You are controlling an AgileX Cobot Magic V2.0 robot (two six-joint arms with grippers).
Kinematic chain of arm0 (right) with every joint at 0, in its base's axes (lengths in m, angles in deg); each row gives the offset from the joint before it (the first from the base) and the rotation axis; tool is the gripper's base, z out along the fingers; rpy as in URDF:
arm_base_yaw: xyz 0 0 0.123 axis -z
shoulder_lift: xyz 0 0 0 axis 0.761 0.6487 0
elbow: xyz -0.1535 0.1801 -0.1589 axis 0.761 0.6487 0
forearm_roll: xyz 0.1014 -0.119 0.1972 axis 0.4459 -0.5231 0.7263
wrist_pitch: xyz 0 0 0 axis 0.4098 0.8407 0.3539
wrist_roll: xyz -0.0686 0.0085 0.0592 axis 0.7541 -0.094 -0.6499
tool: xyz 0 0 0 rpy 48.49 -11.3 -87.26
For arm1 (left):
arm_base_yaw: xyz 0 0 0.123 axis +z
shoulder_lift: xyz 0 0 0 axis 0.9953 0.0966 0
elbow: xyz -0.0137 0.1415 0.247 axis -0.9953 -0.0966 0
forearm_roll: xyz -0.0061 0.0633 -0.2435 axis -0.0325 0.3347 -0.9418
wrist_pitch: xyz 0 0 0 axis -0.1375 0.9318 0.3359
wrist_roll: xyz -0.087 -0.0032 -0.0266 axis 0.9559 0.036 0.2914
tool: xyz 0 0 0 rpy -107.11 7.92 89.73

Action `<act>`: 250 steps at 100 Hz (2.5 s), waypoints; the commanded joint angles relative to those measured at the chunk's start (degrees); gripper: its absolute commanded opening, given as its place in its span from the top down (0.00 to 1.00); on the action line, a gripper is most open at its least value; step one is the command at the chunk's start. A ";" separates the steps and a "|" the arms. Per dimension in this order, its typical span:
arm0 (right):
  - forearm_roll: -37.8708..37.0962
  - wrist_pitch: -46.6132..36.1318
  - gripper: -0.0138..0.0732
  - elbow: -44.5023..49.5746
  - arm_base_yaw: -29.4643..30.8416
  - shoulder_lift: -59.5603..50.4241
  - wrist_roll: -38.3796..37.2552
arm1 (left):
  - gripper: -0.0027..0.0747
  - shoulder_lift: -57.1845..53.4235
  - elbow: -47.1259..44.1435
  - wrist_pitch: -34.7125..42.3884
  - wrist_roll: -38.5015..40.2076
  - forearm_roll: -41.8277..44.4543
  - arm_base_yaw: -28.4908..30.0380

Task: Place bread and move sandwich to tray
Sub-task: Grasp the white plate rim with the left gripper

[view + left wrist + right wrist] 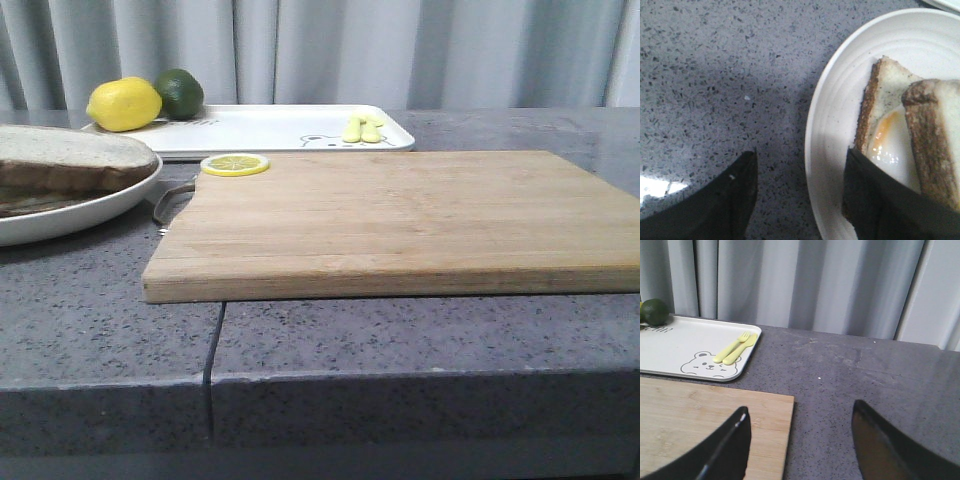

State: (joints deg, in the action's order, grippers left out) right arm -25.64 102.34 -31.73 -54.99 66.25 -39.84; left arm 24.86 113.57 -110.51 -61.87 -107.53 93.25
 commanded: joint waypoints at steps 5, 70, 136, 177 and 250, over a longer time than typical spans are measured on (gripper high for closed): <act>-0.12 -5.12 0.33 -1.59 0.30 0.21 0.16 | 0.49 0.19 1.74 3.48 -0.19 -1.93 -0.01; -0.12 -5.17 0.33 -1.59 0.30 0.21 0.16 | 0.49 5.80 1.74 4.12 -0.19 -3.83 -0.01; -0.12 -5.28 0.33 -1.59 0.30 0.21 0.16 | 0.99 5.92 1.74 4.24 -0.19 -8.06 -0.01; -0.12 -5.28 0.33 -1.59 0.30 0.21 0.16 | 0.99 5.66 1.74 3.47 -0.19 -14.41 1.35; -0.02 -8.01 0.33 -1.59 0.30 0.21 0.16 | 0.99 -3.74 3.80 -2.45 -13.67 -41.89 4.99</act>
State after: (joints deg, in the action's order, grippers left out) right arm -25.64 99.79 -31.73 -54.99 66.25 -39.84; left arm 22.63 114.07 -113.53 -74.21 -142.64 98.06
